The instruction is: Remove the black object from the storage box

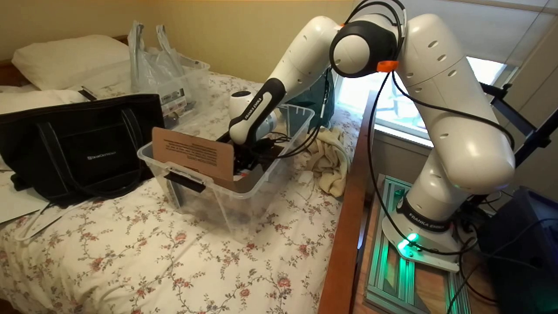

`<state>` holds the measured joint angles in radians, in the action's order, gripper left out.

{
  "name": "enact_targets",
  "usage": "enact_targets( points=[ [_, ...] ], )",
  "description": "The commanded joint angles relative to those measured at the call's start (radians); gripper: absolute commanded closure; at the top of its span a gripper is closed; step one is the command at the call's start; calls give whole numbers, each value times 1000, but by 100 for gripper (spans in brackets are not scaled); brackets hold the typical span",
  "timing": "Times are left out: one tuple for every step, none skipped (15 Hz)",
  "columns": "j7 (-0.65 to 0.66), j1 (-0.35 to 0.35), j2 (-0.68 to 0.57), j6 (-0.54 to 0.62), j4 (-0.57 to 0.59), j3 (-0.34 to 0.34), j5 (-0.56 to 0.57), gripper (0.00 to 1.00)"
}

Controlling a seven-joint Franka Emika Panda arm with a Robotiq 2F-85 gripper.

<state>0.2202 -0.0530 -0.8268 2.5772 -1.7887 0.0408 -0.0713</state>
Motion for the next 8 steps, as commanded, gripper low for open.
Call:
enact_targets(
  points=[
    [-36, -17, 29, -11, -14, -27, -45, 100],
    [-36, -18, 40, -10, -21, -25, -46, 100],
    [-38, -20, 58, -4, -34, -26, -48, 100],
    [-34, -17, 71, -2, -42, -22, -46, 100],
    [-32, -16, 86, -1, -49, -19, -45, 100],
    [-25, -10, 104, 1, -60, -11, -39, 100],
    [-18, -4, 118, 2, -68, -3, -34, 100],
    [-8, 7, 127, 0, -71, 8, -23, 100]
  ],
)
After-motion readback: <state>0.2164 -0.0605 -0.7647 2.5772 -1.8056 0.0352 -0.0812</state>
